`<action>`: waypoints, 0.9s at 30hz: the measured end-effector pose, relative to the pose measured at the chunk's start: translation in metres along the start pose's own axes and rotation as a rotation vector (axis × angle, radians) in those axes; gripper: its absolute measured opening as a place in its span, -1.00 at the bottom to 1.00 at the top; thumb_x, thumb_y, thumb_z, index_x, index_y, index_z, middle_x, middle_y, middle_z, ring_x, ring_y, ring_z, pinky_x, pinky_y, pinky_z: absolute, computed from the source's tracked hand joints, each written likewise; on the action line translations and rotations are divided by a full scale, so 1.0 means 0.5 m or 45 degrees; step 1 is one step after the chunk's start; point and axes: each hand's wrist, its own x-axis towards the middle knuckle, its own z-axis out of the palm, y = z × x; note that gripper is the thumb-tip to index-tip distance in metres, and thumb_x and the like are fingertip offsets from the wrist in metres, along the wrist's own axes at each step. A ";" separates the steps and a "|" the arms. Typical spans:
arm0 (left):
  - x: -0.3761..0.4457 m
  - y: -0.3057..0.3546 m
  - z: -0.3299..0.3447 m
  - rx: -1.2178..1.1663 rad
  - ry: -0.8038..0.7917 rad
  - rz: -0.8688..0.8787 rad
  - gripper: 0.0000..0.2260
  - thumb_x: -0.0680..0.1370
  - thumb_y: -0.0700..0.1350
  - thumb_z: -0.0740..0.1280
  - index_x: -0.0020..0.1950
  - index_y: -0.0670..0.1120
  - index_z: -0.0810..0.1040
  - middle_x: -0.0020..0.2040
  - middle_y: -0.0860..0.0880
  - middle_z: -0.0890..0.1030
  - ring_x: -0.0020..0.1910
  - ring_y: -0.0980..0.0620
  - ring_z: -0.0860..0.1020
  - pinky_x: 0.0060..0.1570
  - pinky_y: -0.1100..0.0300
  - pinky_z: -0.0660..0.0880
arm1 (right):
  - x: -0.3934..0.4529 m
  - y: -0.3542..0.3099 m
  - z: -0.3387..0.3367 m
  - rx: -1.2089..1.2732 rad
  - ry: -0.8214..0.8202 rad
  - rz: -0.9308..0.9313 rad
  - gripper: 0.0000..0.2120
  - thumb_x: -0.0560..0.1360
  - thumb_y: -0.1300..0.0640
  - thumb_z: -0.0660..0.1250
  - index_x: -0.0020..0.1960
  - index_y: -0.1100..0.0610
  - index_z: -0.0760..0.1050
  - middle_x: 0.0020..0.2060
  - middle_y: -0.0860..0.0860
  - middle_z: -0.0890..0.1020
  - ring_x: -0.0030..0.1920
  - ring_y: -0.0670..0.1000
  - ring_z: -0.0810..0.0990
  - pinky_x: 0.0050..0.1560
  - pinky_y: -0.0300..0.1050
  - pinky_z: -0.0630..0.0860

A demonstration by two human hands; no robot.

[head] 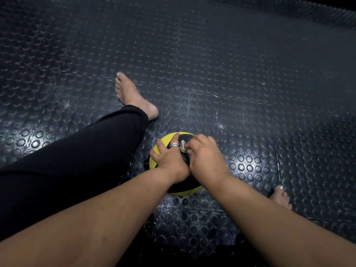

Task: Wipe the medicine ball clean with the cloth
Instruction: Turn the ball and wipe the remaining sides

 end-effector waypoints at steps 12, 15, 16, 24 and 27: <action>-0.010 -0.014 -0.006 0.119 -0.040 0.059 0.18 0.25 0.09 0.63 0.55 0.25 -0.20 0.54 -0.14 -0.30 0.52 -0.31 -0.21 0.52 -0.13 -0.01 | 0.020 0.034 -0.017 0.100 -0.170 -0.156 -0.81 0.46 0.29 0.27 -0.02 0.17 0.62 -0.09 0.07 0.54 -0.05 0.14 0.46 -0.01 -0.03 0.43; -0.013 -0.010 -0.002 0.157 -0.033 0.086 0.17 0.27 0.09 0.62 0.55 0.24 -0.21 0.53 -0.14 -0.31 0.51 -0.32 -0.21 0.52 -0.12 -0.04 | 0.047 0.060 -0.009 0.162 -0.090 0.076 -0.81 0.47 0.32 0.27 0.00 0.19 0.61 -0.07 0.05 0.53 0.02 0.11 0.50 0.00 -0.21 0.36; -0.014 -0.008 -0.001 0.161 -0.038 0.103 0.15 0.28 0.09 0.61 0.56 0.23 -0.21 0.52 -0.11 -0.33 0.51 -0.31 -0.22 0.52 -0.12 -0.05 | 0.061 0.066 -0.007 0.182 -0.078 0.201 -0.81 0.48 0.31 0.26 0.01 0.18 0.61 -0.06 0.04 0.52 0.03 0.09 0.51 -0.03 -0.27 0.32; -0.006 -0.029 0.001 0.085 -0.040 0.081 0.17 0.24 0.03 0.64 0.54 0.29 -0.16 0.54 -0.07 -0.34 0.52 -0.28 -0.24 0.48 -0.11 0.07 | -0.007 0.048 -0.026 0.176 -0.133 -0.019 -0.90 0.45 0.32 0.33 -0.08 0.21 0.59 -0.15 0.05 0.55 -0.04 0.08 0.49 -0.04 -0.21 0.33; -0.005 -0.022 0.005 0.119 -0.040 0.091 0.16 0.25 0.04 0.64 0.54 0.29 -0.16 0.54 -0.09 -0.35 0.52 -0.30 -0.25 0.48 -0.13 0.07 | 0.023 0.067 -0.012 0.159 -0.088 0.063 -0.85 0.45 0.33 0.29 -0.05 0.20 0.60 -0.11 0.05 0.56 0.00 0.08 0.49 0.02 -0.18 0.39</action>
